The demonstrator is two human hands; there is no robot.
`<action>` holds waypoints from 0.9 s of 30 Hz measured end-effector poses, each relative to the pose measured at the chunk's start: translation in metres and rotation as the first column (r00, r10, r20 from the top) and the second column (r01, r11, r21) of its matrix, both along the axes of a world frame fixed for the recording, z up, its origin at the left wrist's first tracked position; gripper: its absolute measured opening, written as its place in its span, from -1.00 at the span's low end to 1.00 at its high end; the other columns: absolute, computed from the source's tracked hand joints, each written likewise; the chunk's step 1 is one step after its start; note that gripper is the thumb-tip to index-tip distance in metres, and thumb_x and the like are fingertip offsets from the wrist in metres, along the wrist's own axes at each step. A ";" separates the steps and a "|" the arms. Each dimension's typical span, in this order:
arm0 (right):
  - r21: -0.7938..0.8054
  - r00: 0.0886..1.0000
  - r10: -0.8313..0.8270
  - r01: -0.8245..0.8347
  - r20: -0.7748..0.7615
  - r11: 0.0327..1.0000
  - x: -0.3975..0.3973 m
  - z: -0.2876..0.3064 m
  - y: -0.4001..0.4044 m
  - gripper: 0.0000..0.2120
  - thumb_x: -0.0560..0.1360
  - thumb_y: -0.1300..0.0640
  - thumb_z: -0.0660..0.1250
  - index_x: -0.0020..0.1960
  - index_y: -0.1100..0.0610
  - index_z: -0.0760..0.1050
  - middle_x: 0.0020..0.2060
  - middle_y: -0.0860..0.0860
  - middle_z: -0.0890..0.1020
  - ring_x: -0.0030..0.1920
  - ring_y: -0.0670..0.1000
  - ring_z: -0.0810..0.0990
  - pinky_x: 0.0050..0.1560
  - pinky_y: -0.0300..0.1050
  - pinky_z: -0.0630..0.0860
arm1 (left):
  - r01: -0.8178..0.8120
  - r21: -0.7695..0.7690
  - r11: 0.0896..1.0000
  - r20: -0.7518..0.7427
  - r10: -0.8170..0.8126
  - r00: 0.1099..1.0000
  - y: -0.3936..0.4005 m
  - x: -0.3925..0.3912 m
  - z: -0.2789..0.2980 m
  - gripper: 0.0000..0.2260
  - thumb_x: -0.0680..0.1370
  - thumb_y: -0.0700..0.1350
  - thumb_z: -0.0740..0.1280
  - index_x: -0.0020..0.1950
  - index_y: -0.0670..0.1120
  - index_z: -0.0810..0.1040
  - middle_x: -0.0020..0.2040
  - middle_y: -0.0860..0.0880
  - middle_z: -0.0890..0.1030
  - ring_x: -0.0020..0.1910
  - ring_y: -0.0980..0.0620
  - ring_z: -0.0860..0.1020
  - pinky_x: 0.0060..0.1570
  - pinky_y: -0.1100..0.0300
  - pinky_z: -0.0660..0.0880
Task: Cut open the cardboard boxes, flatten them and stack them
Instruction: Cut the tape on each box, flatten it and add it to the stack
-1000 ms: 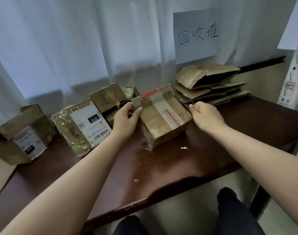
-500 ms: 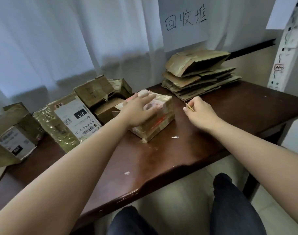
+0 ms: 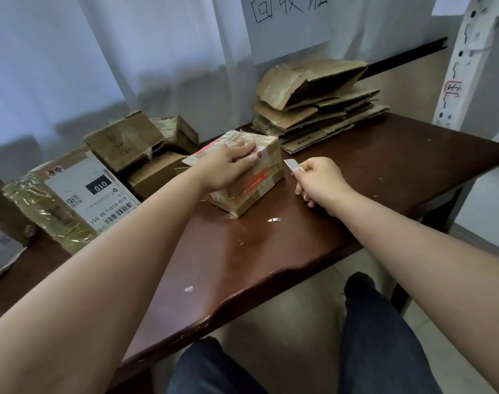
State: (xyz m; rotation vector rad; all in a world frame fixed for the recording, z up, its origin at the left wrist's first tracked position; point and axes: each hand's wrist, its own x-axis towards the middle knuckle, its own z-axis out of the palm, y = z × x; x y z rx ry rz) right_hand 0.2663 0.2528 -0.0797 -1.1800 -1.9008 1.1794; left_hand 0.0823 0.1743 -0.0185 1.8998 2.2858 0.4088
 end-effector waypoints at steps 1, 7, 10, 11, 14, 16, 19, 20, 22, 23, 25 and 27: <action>-0.012 1.000 -0.010 0.010 -0.011 1.000 -0.002 -0.001 0.001 -0.70 0.60 0.13 0.16 -0.24 0.17 0.52 -0.35 0.12 0.63 -0.47 0.03 0.49 -0.47 -0.13 0.47 | -0.001 -0.001 1.000 0.001 0.001 1.000 0.000 0.000 0.000 -0.54 0.64 0.14 0.14 0.52 0.06 0.28 0.55 0.00 0.19 0.54 0.03 0.11 0.52 0.13 -0.01; -0.068 0.999 -0.013 0.010 -0.049 0.998 -0.011 -0.001 0.002 -0.67 0.61 0.15 0.17 -0.28 0.19 0.51 -0.40 0.08 0.60 -0.50 -0.01 0.44 -0.51 -0.21 0.36 | -0.001 0.005 1.000 0.014 0.000 1.000 -0.002 0.002 -0.001 -0.56 0.65 0.12 0.13 0.52 0.07 0.27 0.56 -0.02 0.18 0.55 0.05 0.08 0.52 0.13 -0.04; -0.075 0.999 -0.022 0.020 -0.027 0.997 -0.017 0.000 -0.002 -0.68 0.62 0.15 0.16 -0.25 0.21 0.54 -0.36 0.10 0.62 -0.49 -0.01 0.45 -0.53 -0.22 0.35 | -0.011 -0.004 1.000 0.026 0.011 1.000 -0.002 0.001 -0.002 -0.56 0.64 0.14 0.12 0.51 0.10 0.27 0.56 -0.01 0.17 0.55 0.01 0.07 0.53 0.08 -0.03; -0.083 0.999 -0.038 0.036 -0.021 0.996 -0.019 0.001 -0.003 -0.68 0.62 0.15 0.15 -0.22 0.22 0.55 -0.34 0.12 0.64 -0.48 0.00 0.46 -0.52 -0.22 0.36 | -0.016 -0.007 1.000 0.033 0.017 0.999 -0.002 0.001 -0.002 -0.57 0.64 0.14 0.12 0.51 0.11 0.27 0.56 0.00 0.17 0.56 0.00 0.07 0.53 0.06 -0.02; -0.100 0.996 -0.085 0.084 -0.007 0.991 -0.026 0.002 -0.004 -0.70 0.61 0.16 0.15 -0.13 0.24 0.59 -0.31 0.13 0.66 -0.46 0.02 0.49 -0.49 -0.19 0.41 | -0.031 -0.016 0.999 0.052 0.032 0.998 -0.002 0.001 -0.002 -0.57 0.64 0.14 0.12 0.51 0.12 0.27 0.56 0.00 0.17 0.56 -0.01 0.07 0.52 0.04 -0.01; -0.099 0.994 -0.113 0.111 -0.007 0.989 -0.029 0.002 -0.004 -0.74 0.60 0.17 0.16 -0.08 0.25 0.58 -0.32 0.12 0.66 -0.46 0.02 0.50 -0.47 -0.17 0.43 | -0.030 -0.014 0.999 0.060 0.031 0.998 -0.003 0.002 -0.001 -0.58 0.65 0.12 0.12 0.51 0.11 0.27 0.56 0.01 0.16 0.55 0.00 0.07 0.52 0.07 -0.02; -0.095 0.986 -0.169 0.167 -0.009 0.981 -0.030 0.001 -0.001 -0.78 0.57 0.21 0.18 -0.06 0.27 0.57 -0.31 0.14 0.66 -0.44 0.03 0.52 -0.42 -0.14 0.48 | -0.024 -0.013 1.000 0.074 0.025 0.997 -0.004 0.004 0.001 -0.59 0.66 0.09 0.12 0.51 0.09 0.27 0.56 0.00 0.15 0.55 0.02 0.06 0.52 0.12 -0.05; -0.092 0.983 -0.182 0.180 -0.006 0.979 -0.030 0.001 0.000 -0.79 0.55 0.22 0.18 -0.07 0.27 0.58 -0.31 0.14 0.66 -0.44 0.03 0.54 -0.40 -0.12 0.50 | -0.022 -0.013 1.000 0.079 0.023 0.997 -0.004 0.004 0.001 -0.59 0.66 0.08 0.11 0.51 0.09 0.26 0.57 -0.01 0.15 0.56 0.01 0.05 0.52 0.11 -0.07; -0.088 0.982 -0.190 0.191 0.009 0.978 -0.031 0.002 0.002 -0.79 0.54 0.22 0.18 -0.07 0.26 0.58 -0.31 0.14 0.67 -0.42 0.05 0.55 -0.36 -0.09 0.53 | -0.017 -0.017 1.000 0.080 0.018 0.997 -0.004 0.004 0.000 -0.59 0.66 0.07 0.11 0.52 0.07 0.26 0.57 -0.01 0.14 0.56 0.02 0.04 0.52 0.12 -0.08; -0.090 0.982 -0.191 0.191 0.015 0.977 -0.031 0.002 0.002 -0.80 0.55 0.22 0.19 -0.07 0.26 0.58 -0.30 0.15 0.67 -0.41 0.05 0.56 -0.35 -0.08 0.54 | -0.015 -0.018 1.000 0.083 0.017 0.996 -0.004 0.003 0.000 -0.60 0.67 0.06 0.10 0.52 0.07 0.26 0.57 -0.01 0.14 0.56 0.02 0.04 0.52 0.13 -0.08; -0.097 0.982 -0.187 0.189 0.025 0.977 -0.033 0.003 0.001 -0.80 0.56 0.21 0.19 -0.05 0.26 0.57 -0.28 0.16 0.67 -0.40 0.06 0.55 -0.36 -0.08 0.53 | -0.020 -0.028 0.999 0.101 0.023 0.995 -0.002 0.001 -0.001 -0.60 0.67 0.04 0.10 0.52 0.07 0.25 0.57 0.01 0.14 0.56 0.01 0.04 0.53 0.09 -0.07; -0.108 0.982 -0.189 0.191 0.026 0.976 -0.035 0.004 0.000 -0.81 0.56 0.22 0.20 -0.03 0.27 0.56 -0.26 0.18 0.66 -0.41 0.06 0.54 -0.41 -0.12 0.49 | -0.023 -0.052 0.998 0.107 0.028 0.994 -0.001 -0.002 0.000 -0.60 0.67 0.03 0.08 0.52 0.10 0.24 0.57 0.03 0.13 0.56 0.01 0.04 0.53 0.03 -0.06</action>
